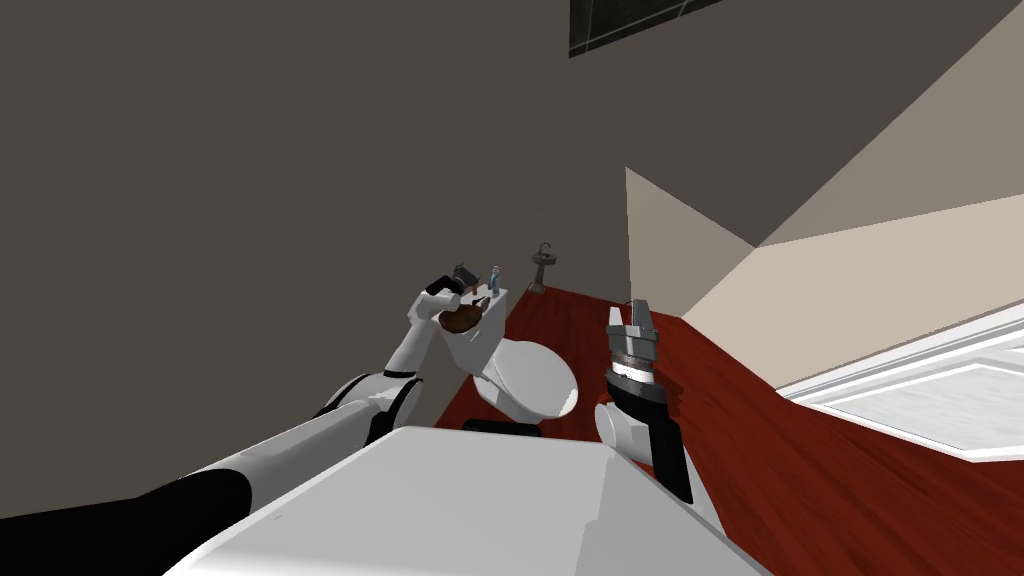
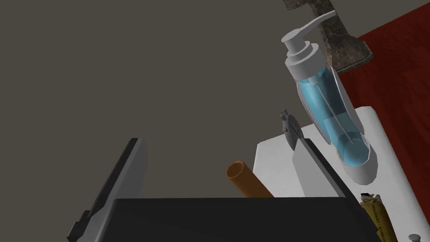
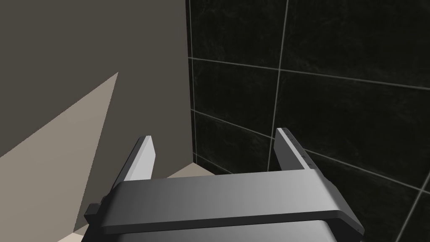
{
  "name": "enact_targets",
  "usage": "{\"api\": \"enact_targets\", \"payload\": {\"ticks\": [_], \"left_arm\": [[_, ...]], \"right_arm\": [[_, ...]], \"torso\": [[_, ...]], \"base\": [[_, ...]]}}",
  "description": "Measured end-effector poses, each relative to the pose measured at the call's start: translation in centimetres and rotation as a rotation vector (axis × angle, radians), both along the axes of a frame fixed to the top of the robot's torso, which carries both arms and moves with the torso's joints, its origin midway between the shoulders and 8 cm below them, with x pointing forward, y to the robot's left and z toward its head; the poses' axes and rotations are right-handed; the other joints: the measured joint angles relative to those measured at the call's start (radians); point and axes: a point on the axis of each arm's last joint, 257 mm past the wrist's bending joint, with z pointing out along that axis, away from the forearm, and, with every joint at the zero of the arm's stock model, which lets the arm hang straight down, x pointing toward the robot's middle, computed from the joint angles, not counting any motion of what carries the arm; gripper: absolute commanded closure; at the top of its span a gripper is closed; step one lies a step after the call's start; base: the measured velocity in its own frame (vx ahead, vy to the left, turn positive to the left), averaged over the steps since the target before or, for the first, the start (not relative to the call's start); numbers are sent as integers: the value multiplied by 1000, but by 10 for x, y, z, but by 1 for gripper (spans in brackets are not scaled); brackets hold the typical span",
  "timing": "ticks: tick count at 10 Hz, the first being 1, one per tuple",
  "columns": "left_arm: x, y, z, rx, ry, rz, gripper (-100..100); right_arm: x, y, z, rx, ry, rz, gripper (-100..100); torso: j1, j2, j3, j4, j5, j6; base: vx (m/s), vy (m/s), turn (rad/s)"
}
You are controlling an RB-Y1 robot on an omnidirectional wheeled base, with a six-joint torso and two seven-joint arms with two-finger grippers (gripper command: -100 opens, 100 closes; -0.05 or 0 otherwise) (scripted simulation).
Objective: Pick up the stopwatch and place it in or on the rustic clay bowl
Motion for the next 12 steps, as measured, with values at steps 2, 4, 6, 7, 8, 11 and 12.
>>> {"api": "enact_targets", "payload": {"ticks": [2, 4, 6, 7, 8, 11, 12], "left_arm": [[5, -2, -7, -23, 47, -5, -100], [12, -6, -16, -61, 107, -15, -100], [19, -15, -27, -101, 175, -25, -100], [20, -15, -33, -105, 198, -25, -100], [23, -17, -36, -124, 229, -29, -100], [28, -26, -53, -170, 333, -36, -100], [27, -27, -59, -173, 356, -35, -100]], "right_arm": [[0, 0, 0, 0, 0, 0, 0], [0, 0, 0, 0, 0, 0, 0], [0, 0, 0, 0, 0, 0, 0], [0, 0, 0, 0, 0, 0, 0], [0, 0, 0, 0, 0, 0, 0], [0, 0, 0, 0, 0, 0, 0], [0, 0, 0, 0, 0, 0, 0]], "torso": [[1, 1, 0, 0, 0, 0], [1, 1, 0, 0, 0, 0], [0, 1, 0, 0, 0, 0], [1, 1, 0, 0, 0, 0], [1, 1, 0, 0, 0, 0], [1, 0, 0, 0, 0, 0], [2, 1, 0, 0, 0, 0]], "base": [[0, -15, 14], [4, -23, 13], [2, -21, 7], [0, -16, 18], [2, -16, 9], [4, -16, 4], [2, -11, 9]]}}
